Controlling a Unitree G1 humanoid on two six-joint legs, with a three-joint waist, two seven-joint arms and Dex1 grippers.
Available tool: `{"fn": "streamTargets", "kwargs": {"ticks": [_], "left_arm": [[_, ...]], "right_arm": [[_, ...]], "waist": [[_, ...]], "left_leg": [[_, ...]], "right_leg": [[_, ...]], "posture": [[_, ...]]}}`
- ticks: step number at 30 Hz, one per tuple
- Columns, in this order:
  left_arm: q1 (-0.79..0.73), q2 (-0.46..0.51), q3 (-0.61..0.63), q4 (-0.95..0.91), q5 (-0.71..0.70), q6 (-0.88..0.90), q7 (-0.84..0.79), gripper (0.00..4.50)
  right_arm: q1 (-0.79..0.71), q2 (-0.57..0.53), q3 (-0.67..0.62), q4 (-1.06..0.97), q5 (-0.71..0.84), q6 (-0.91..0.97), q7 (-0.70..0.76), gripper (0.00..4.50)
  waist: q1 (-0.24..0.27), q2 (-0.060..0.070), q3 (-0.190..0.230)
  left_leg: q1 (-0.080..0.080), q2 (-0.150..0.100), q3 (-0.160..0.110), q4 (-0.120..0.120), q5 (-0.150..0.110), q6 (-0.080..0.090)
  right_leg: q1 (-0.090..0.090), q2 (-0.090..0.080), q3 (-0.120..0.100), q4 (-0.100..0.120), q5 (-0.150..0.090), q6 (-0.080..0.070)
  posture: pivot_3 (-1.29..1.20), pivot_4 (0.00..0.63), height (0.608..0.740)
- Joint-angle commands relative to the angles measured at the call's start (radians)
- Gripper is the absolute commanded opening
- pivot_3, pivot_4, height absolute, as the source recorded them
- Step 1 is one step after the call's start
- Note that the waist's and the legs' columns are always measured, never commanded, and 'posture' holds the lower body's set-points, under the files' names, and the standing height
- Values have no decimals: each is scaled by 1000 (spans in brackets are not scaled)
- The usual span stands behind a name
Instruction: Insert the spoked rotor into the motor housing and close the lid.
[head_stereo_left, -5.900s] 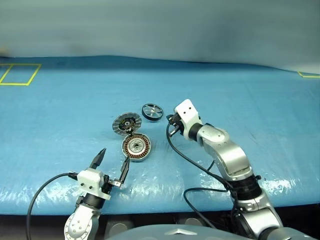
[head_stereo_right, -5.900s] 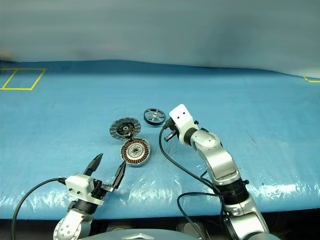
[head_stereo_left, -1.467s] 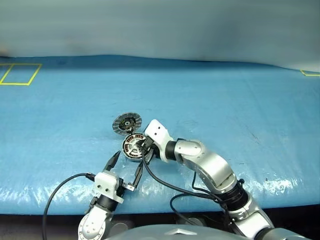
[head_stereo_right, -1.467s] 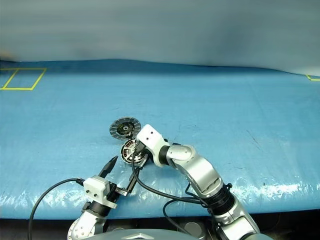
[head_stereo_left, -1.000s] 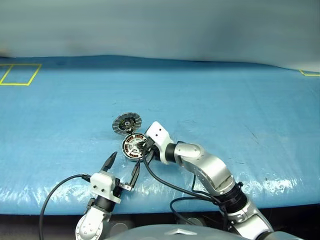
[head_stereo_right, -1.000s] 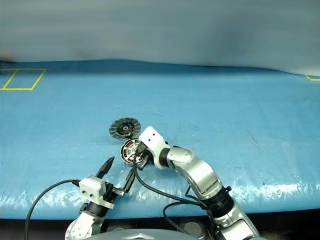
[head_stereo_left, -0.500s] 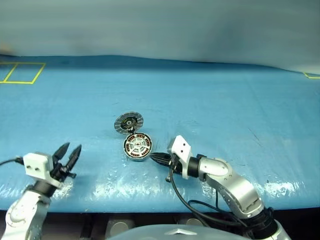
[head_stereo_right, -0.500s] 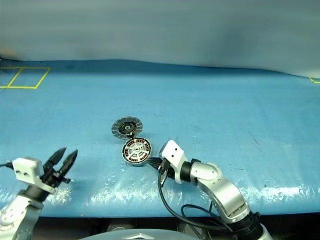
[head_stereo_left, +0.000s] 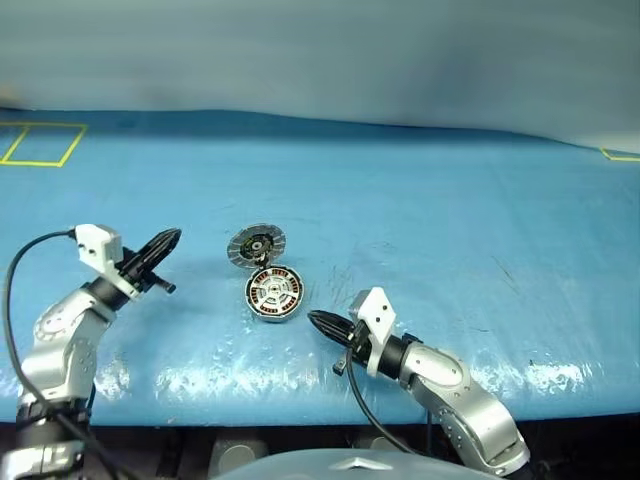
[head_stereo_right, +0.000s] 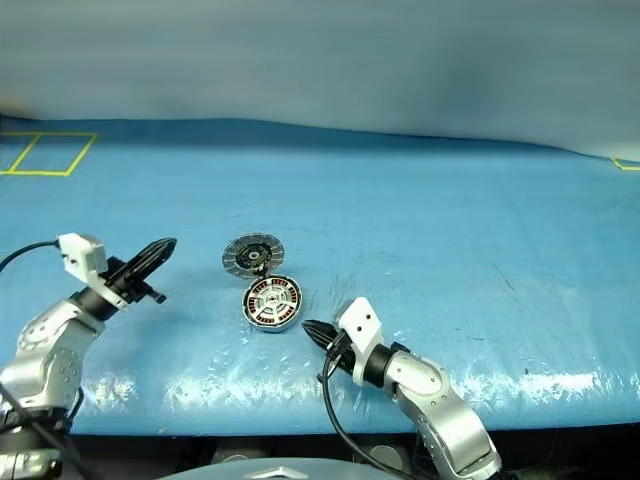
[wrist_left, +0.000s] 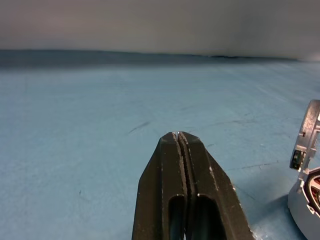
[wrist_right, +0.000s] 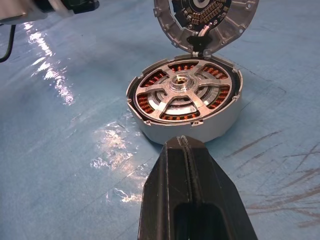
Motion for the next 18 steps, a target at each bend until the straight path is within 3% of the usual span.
{"fn": "streamTargets", "kwargs": {"ticks": [1,7,18], "left_arm": [[-113,-17,-42,85,18,25,-95,39],[-335,-34,-152,250,13,227,-322,39],[-466,-19,-291,286,53,479,-603,39]], "right_arm": [[14,9,-12,3,-16,-67,-16,0],[42,39,0,57,-58,-120,-62,0],[68,62,-8,63,-94,-123,-119,0]], "waist": [[-2,0,0],[-6,0,0],[-10,1,1]], "left_leg": [[0,0,0,0,0,0],[-1,0,-2,-1,0,0],[-1,0,-3,-2,0,0]], "right_leg": [[0,0,0,0,0,1],[0,1,-1,0,3,5],[-1,1,-1,1,2,5]], "posture": [[0,150,740],[0,150,740],[0,150,740]]}}
